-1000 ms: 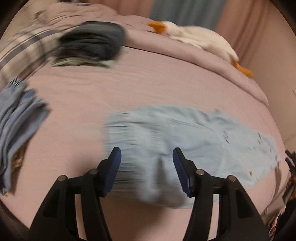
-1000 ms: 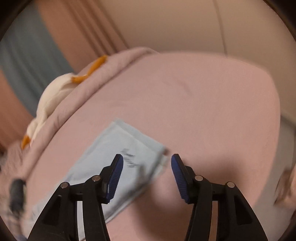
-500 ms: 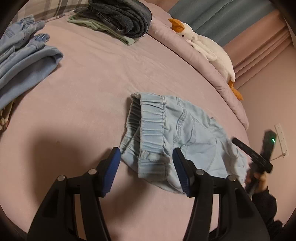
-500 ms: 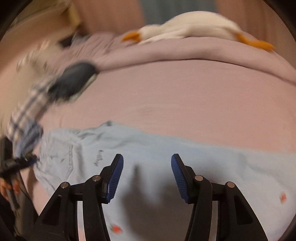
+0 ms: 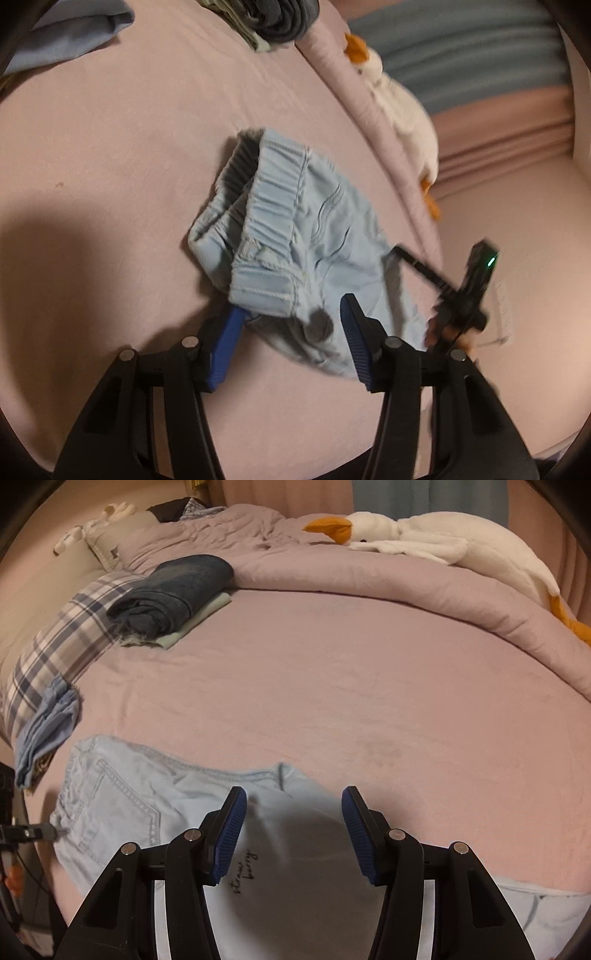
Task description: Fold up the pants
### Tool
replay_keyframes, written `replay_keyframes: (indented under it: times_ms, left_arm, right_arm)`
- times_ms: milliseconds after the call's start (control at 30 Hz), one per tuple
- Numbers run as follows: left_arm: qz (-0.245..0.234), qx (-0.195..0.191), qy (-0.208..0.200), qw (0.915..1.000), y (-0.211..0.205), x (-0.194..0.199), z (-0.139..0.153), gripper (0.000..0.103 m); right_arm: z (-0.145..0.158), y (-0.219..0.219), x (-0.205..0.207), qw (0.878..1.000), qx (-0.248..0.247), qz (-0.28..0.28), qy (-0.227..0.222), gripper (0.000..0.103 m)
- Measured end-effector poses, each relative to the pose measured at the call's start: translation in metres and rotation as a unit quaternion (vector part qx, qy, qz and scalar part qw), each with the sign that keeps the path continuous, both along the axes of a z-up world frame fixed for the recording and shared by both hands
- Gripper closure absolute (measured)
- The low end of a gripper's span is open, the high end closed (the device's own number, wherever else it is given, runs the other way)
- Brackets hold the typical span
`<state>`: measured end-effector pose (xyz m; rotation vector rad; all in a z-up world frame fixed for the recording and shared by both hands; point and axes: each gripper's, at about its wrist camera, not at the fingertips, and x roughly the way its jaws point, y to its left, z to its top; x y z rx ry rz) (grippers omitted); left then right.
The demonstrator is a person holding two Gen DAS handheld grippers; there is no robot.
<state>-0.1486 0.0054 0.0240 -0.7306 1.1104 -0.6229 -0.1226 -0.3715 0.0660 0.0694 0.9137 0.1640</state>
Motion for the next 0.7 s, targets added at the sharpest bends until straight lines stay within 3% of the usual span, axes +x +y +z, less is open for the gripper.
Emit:
replay_keyframes:
  times_ms: [167,333,633,700]
  left_arm:
    - [0.006,-0.022,-0.002,0.9997,-0.008,0.013,0.006,0.051]
    - [-0.005,0.038,-0.009,0.9992,-0.012,0.01,0.018,0.051]
    - [0.009,0.006,-0.019,0.9998,-0.012,0.018,0.03,0.05]
    - [0.018,0.026,-0.012,0.9994,-0.02,0.022,0.027,0.045]
  right_arm:
    - [-0.002,0.009,0.002,1.0,-0.001,-0.003,0.005,0.048]
    - [-0.002,0.009,0.001,1.0,-0.005,-0.013,0.007,0.048]
    - [-0.004,0.007,-0.003,1.0,0.01,-0.014,0.002,0.047]
    - [-0.005,0.009,-0.003,1.0,0.006,-0.012,0.003,0.047]
